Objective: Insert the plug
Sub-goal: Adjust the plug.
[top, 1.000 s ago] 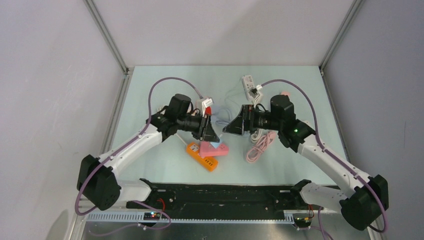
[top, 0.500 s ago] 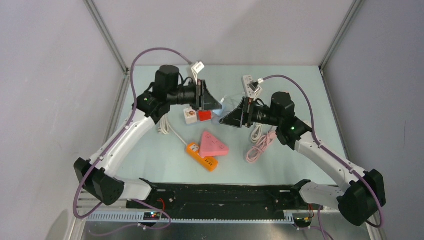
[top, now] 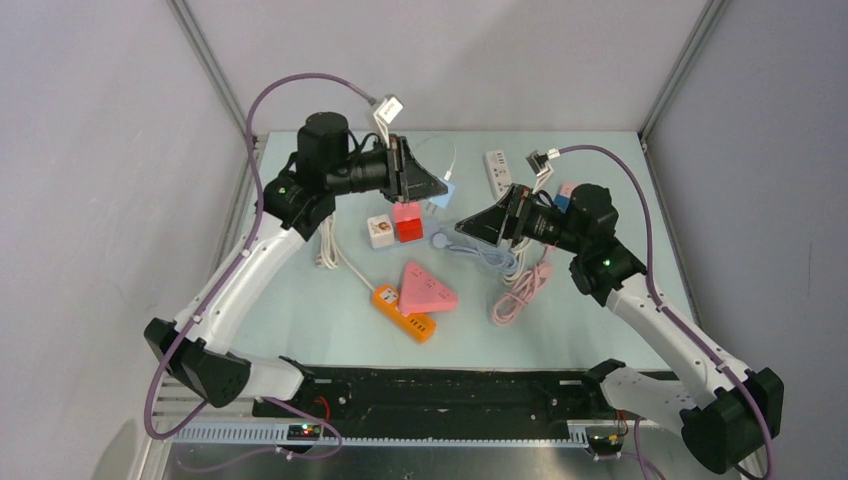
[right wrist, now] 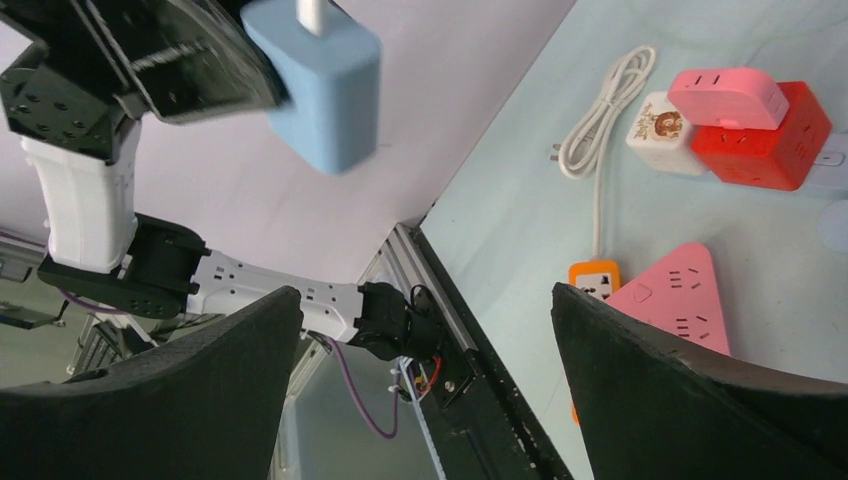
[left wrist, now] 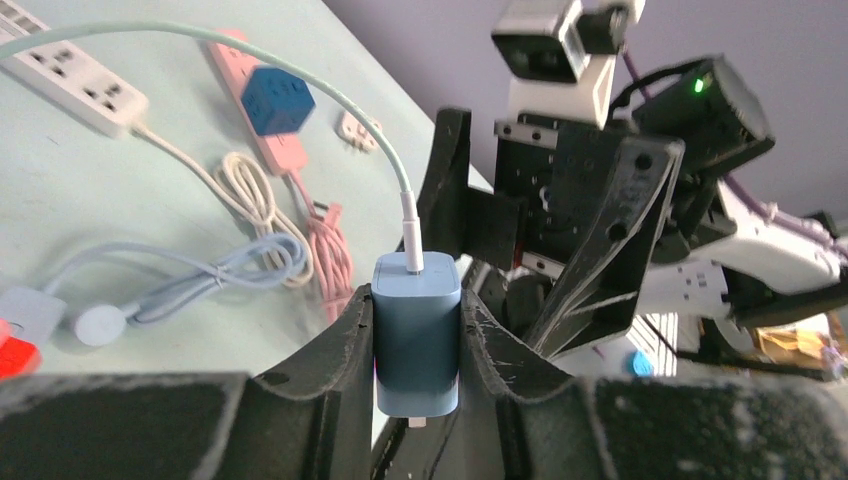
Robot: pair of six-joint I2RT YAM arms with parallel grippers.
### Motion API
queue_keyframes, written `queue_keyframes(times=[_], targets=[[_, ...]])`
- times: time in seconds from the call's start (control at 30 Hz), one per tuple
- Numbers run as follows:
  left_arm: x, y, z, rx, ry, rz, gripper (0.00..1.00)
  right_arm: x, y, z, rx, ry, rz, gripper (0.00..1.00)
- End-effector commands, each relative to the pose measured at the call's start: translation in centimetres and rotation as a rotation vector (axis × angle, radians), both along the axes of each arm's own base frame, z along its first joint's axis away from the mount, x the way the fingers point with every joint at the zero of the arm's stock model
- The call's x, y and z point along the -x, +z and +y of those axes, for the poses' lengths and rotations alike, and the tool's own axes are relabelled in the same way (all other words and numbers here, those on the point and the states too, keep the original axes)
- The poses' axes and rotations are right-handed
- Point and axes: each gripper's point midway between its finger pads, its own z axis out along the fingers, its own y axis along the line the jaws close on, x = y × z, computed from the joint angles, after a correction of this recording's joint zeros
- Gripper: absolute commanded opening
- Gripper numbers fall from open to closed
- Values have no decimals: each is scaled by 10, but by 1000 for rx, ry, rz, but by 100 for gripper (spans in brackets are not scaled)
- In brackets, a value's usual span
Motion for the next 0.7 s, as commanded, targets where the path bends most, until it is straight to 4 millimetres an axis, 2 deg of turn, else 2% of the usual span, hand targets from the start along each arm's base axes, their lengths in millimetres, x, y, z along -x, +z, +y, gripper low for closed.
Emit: queue_keyframes(times=[0.0,0.13,0.2,0.27,0.3,0.37,0.43,0.5,0.67], targets=[[26,-5,-1,10,-148,-41,0,7,30,5,-77,59,-61,99],[45,-15,2,5,-226,-64,0,10,35,10,-105,105,-65,98],[52,-16,4,8,-257,-77,0,10,32,13,-106,127,-57,93],[57,-17,5,9,-274,-84,0,12,30,17,-106,160,-52,82],[58,-18,5,11,-283,-84,0,13,29,18,-108,171,-53,72],[61,-19,6,13,-296,-79,0,14,24,22,-102,200,-39,62],[65,-20,5,20,-323,-71,0,14,19,25,-97,213,-19,60],[69,-21,6,23,-341,-69,0,12,17,27,-98,216,-13,62],[73,-27,8,20,-351,-59,0,18,30,29,-131,234,-61,65]])
